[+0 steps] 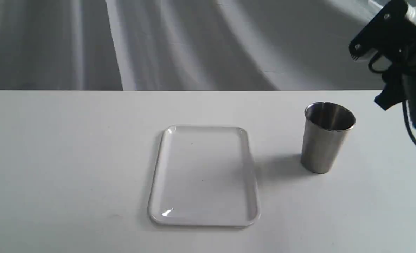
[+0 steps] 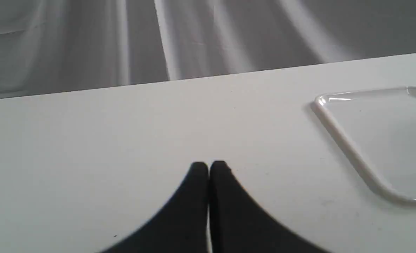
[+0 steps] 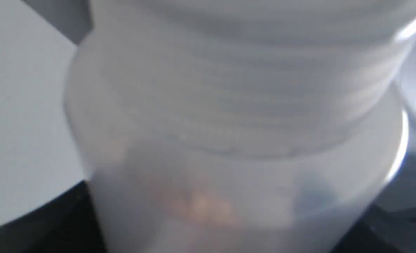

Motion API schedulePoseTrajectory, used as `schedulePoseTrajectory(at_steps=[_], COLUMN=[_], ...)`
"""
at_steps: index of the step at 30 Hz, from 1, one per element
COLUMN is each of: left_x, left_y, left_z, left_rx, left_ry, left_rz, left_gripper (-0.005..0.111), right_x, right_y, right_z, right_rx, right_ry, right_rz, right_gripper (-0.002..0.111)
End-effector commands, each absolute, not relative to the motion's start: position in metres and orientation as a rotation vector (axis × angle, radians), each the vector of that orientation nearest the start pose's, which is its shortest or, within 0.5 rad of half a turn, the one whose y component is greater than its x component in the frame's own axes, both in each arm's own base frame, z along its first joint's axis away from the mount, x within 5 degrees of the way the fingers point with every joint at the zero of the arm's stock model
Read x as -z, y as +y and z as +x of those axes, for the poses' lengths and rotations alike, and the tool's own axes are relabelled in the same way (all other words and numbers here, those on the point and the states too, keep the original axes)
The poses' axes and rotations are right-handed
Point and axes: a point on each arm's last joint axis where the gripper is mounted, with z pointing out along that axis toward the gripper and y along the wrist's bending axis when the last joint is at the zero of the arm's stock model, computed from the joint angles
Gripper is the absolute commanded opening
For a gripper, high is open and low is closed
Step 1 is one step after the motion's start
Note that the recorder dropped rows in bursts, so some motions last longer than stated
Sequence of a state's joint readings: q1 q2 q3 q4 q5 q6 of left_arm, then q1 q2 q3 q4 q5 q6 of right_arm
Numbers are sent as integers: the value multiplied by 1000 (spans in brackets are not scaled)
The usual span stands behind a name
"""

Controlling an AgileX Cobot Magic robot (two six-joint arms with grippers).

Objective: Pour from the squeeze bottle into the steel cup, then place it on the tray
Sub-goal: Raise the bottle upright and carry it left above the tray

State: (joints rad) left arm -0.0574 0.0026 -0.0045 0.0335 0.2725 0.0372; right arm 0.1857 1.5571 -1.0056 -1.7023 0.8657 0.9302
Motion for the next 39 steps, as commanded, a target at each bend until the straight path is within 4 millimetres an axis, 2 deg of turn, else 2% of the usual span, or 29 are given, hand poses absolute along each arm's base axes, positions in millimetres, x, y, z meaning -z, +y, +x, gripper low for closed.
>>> schedulePoseTrajectory(at_steps=[1,9,12,17,21,27,29,35,39], left_x=[-189,-189,-189,-189,-189,-189,-189,-189,-189], left_y=[-3,-3,-3,-3,-3,-3,-3,-3,-3], left_z=[55,55,55,55,55,55,55,55,55], left_rx=[-8,-11,-11,-8,-8,-11,-11,-11,-11], left_ry=[1746,1746,1746,1746,1746,1746,1746,1746,1746], left_rz=[105,108,108,105,105,108,108,108,108], left_gripper=[0,0,0,0,0,0,0,0,0], right_x=[-331,-381,-392,-399,-392,-380,-375,-356,-342], right_y=[-9,-16,-17,-13,-4,28,32,46,63], right_z=[316,277,267,260,266,279,285,320,342], right_rx=[1212,1047,977,877,712,353,304,154,5], right_ry=[1812,1666,1627,1615,1669,1695,1725,1848,1824], right_rz=[-306,-53,16,1,-40,-253,-256,-234,-304], right_gripper=[17,17,17,17,17,17,17,17,17])
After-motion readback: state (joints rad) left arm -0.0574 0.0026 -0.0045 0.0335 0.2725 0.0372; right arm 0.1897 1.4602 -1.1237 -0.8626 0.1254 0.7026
